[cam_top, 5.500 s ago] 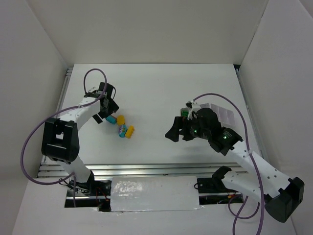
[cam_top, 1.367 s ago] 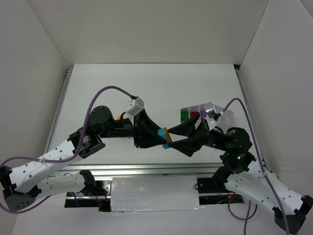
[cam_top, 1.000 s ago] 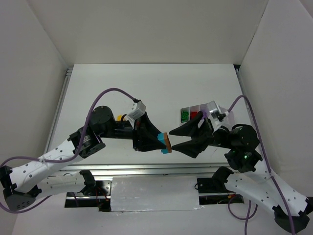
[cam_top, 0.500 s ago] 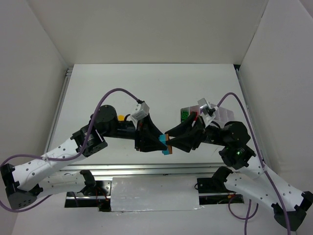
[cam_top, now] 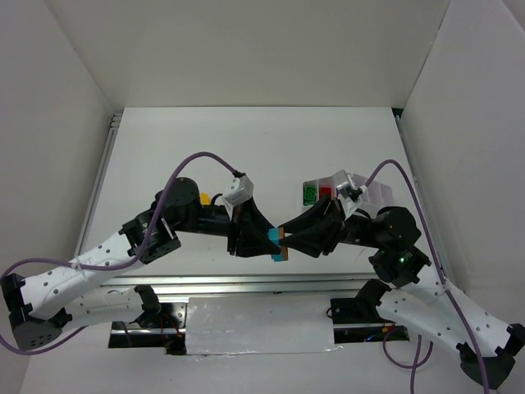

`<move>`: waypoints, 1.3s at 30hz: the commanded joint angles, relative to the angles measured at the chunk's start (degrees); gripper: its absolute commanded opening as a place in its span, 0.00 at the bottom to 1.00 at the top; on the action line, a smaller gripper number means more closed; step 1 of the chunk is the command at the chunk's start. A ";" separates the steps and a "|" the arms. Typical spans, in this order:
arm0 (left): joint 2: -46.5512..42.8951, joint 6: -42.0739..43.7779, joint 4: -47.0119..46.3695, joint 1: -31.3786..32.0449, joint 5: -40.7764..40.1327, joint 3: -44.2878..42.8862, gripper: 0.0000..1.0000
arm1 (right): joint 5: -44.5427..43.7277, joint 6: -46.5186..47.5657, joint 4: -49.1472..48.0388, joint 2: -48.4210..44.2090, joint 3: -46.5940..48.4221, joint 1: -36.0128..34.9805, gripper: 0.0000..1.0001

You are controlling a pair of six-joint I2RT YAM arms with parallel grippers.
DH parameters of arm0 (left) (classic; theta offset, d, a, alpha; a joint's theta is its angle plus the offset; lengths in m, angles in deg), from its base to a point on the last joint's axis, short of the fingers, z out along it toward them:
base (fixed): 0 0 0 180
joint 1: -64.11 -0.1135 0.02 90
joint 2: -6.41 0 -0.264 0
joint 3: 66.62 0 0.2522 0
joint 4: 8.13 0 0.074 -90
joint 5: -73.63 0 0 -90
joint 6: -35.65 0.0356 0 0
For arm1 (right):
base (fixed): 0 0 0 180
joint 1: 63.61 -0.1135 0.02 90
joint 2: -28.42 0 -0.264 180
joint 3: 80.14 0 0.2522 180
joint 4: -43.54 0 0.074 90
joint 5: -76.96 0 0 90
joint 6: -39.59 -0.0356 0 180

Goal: Sort the legos into containers by color

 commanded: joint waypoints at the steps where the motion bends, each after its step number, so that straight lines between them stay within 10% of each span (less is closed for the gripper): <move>1: -2.80 2.27 -1.69 0.06 -1.32 -2.64 0.00 | 2.63 7.24 5.29 -3.22 -1.03 0.28 0.00; 14: -6.93 5.17 3.93 -0.03 -5.53 -2.11 0.00 | 8.10 10.83 8.28 -2.26 -1.13 6.61 0.00; 27: -8.60 1.39 35.66 -0.12 -45.09 -4.32 0.00 | -72.20 14.55 32.73 15.91 10.47 23.21 0.00; 39: -20.73 2.80 36.99 -0.12 -44.23 6.06 0.00 | -38.78 21.21 16.47 20.49 5.74 50.64 0.00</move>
